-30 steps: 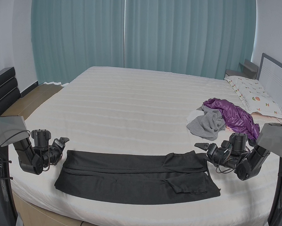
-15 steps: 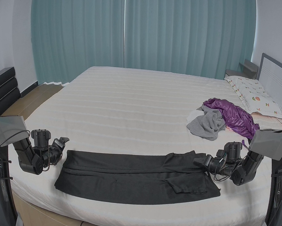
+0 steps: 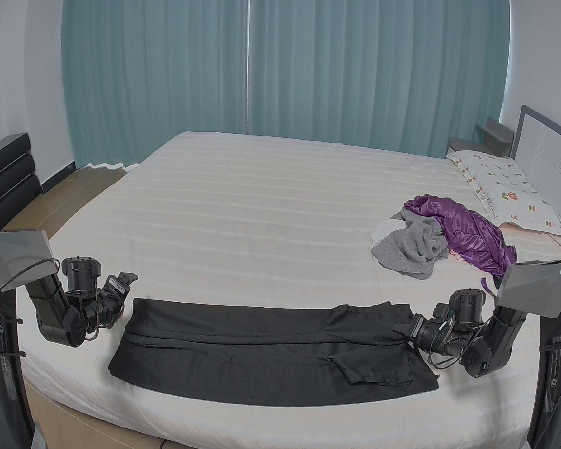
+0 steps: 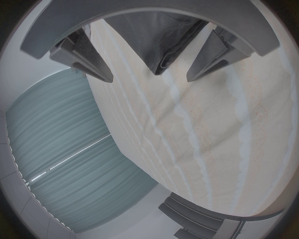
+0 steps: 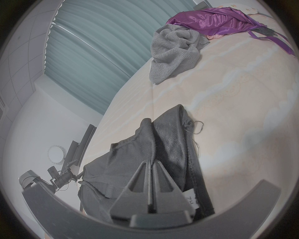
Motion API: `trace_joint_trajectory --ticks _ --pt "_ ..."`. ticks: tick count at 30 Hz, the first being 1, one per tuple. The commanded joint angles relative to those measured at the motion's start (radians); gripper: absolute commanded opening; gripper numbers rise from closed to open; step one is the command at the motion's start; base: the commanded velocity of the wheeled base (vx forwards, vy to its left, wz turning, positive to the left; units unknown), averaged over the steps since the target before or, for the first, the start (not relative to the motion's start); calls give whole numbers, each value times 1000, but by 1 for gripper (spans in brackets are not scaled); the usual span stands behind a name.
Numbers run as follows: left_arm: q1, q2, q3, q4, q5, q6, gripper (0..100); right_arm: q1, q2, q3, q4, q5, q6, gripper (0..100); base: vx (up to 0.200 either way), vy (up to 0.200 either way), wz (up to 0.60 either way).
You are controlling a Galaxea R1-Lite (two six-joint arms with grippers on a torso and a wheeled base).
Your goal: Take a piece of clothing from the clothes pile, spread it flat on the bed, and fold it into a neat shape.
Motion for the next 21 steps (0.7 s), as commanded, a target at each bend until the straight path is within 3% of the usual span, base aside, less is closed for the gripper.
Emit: trace_joint_trajectory --ticks 1,3,4,7,14,16,21 --pt "1 0 0 0 0 0 100 -6 -8 13 1 0 1 0 0 0 0" --pt "1 0 0 0 1 0 100 -6 -7 10 1 0 3 0 0 0 0" --pt "1 0 2 1 0 0 100 -6 -8 10 0 0 3 100 0 0 0" --pt "-2 -5 7 7 3 8 100 -6 -24 13 -2 1 18 100 0 0 0" --pt "-4 -91 92 0 0 5 100 34 -189 102 -19 -57 228 100 0 0 0" --pt "-4 -115 117 0 0 2 100 35 -226 121 -10 -83 236 100 0 0 0" --pt "-21 -168 184 1 -2 3 100 46 -260 183 -14 -124 238 100 -200 0 0"
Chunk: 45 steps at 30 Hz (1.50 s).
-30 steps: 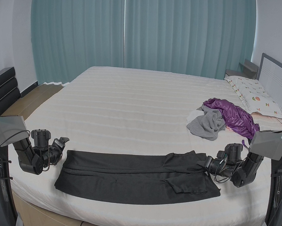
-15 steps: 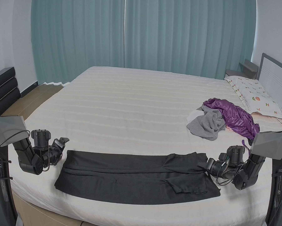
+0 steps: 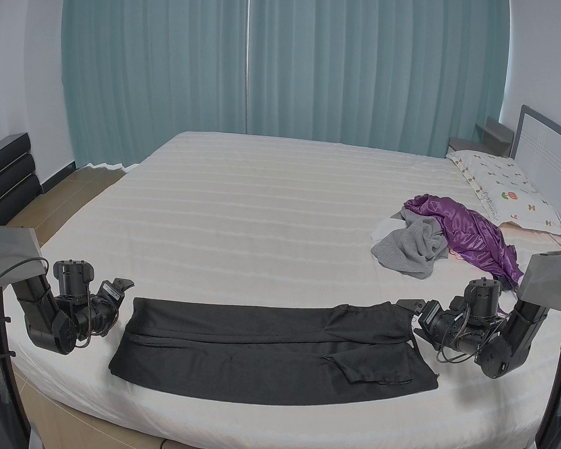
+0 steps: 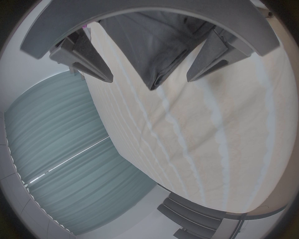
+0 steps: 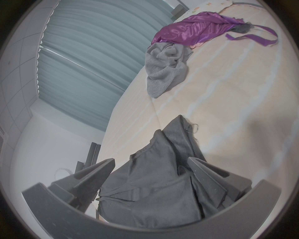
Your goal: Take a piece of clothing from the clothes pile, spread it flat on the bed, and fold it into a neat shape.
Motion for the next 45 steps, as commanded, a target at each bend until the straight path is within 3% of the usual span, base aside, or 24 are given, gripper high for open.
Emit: trace_joint_trajectory --ticks 1,5,13,24,34,35,45 --pt "-23 -76 68 4 0 2 100 21 -85 72 -5 -39 11 100 -200 0 0" --pt "-48 -86 100 7 0 3 100 33 -97 146 -21 -75 62 100 -200 0 0" --pt "-95 -76 140 2 13 59 100 30 -79 196 -90 -74 127 100 -50 0 0" --pt "-111 39 -58 13 100 57 100 39 -44 184 -97 -74 134 100 0 0 0" --pt "-118 109 -113 8 108 65 100 41 -5 183 -133 -78 134 100 0 0 0" --pt "-106 126 -124 8 112 89 0 41 -2 184 -140 -78 133 100 0 0 0" --pt "-92 146 -117 1 165 135 0 38 -1 186 -142 -77 133 100 0 0 0"
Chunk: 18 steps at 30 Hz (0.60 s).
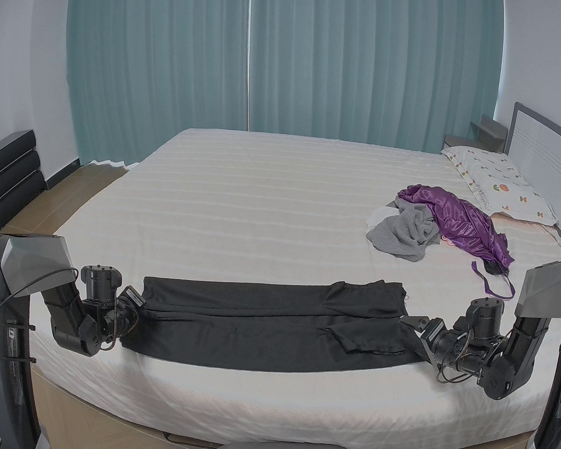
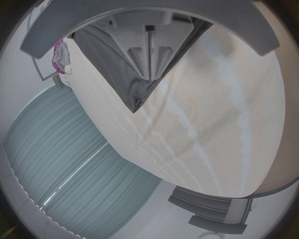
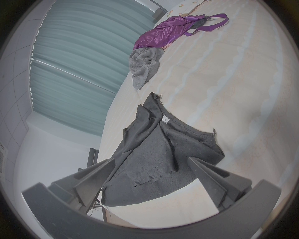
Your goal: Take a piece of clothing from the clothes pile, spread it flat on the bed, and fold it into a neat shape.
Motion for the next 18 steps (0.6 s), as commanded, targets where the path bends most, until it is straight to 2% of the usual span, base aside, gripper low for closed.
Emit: trace_joint_trajectory --ticks 1,13,14,18 --pt "3 15 7 0 1 0 0 0 7 1 0 2 -1 100 0 0 0" --pt "22 1 15 -2 5 -19 0 -5 7 1 0 3 1 100 0 0 0" --pt "24 -1 15 -2 7 -25 100 -5 7 1 0 3 1 100 0 0 0" --pt "30 -8 16 -2 4 -39 100 -5 7 3 0 3 1 100 0 0 0"
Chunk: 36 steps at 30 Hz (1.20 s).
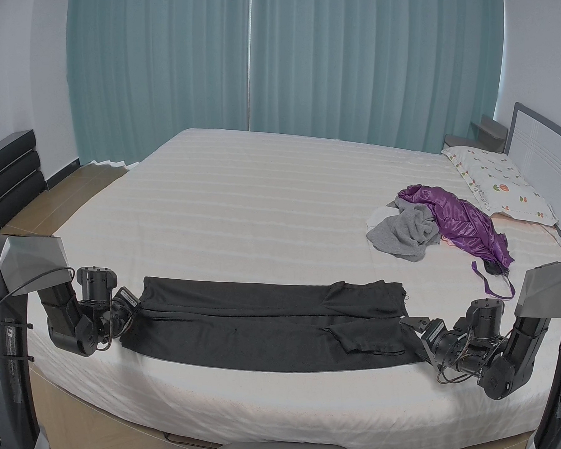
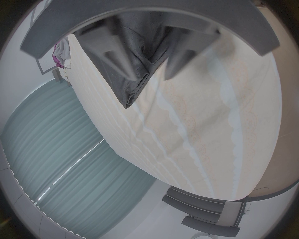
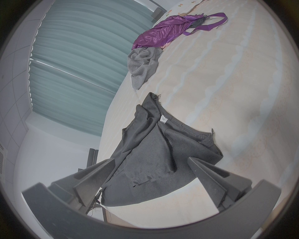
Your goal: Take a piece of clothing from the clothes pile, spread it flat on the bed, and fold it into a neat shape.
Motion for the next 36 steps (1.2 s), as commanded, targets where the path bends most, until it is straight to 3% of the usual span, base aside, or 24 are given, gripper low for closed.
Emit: trace_joint_trajectory --ticks 1,13,19,24,27,28,33,36 --pt "20 -33 5 0 -3 -4 100 0 3 3 0 2 1 100 0 0 0" --pt "50 -122 72 0 -69 -47 100 0 12 5 -2 2 1 100 0 0 0" --pt "44 -128 77 0 -69 -42 100 0 12 6 -17 0 1 100 200 0 0" --pt "40 -161 94 14 -103 -33 100 -20 -5 8 -22 -1 0 100 0 0 0" --pt "40 -179 117 14 -155 -1 100 -38 -17 8 -20 -1 0 100 0 0 0" --pt "40 -190 123 18 -204 65 100 -60 -18 5 -20 2 -2 100 0 0 0" --pt "23 -180 68 135 -227 212 100 -88 -2 -2 -20 10 -2 100 0 0 0" --pt "12 -173 16 221 -227 255 100 -94 8 -3 -20 10 -2 100 0 0 0"
